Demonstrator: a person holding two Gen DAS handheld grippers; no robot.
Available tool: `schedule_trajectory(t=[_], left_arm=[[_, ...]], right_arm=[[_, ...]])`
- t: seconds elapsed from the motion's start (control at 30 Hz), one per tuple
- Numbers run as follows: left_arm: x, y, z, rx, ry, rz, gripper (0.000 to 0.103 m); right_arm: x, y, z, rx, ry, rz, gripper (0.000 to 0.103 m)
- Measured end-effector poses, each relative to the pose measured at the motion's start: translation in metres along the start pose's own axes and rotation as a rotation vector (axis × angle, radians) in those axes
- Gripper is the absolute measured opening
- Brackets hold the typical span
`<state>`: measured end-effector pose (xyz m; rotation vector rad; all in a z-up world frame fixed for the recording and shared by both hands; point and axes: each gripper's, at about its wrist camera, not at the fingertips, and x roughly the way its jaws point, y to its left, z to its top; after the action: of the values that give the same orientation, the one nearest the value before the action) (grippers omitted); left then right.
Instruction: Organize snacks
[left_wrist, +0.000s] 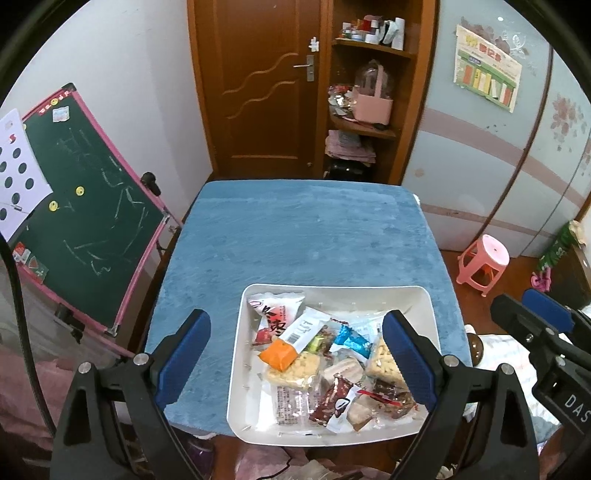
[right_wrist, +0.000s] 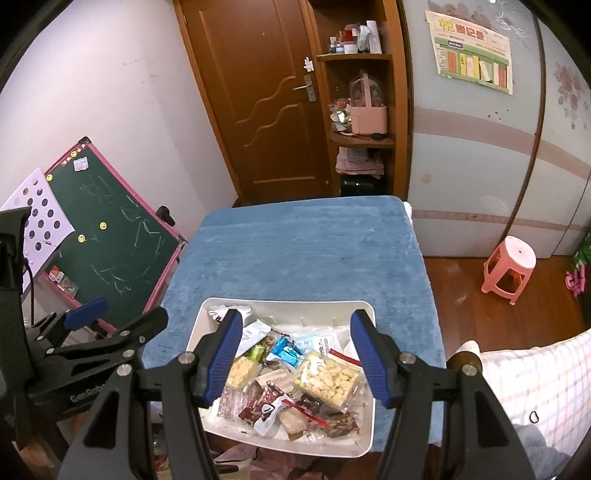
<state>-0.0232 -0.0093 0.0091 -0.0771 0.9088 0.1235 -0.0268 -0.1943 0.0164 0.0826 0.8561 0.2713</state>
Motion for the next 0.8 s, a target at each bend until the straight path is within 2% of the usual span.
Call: schedule_trajectory(t=[0.33,0.8], left_arm=[[0.005,-0.011,-0.003,0.03,0.016,0.018,0.094],[0.014,-0.016,-0.005,0.046,0.039,0.015,0.094]], right_arm=[[0.007,0.006,-0.004,-0.039,0.028,0.003,0.061],[0.015,0.003,-0.005,-0.025,0.056,0.001,0.061]])
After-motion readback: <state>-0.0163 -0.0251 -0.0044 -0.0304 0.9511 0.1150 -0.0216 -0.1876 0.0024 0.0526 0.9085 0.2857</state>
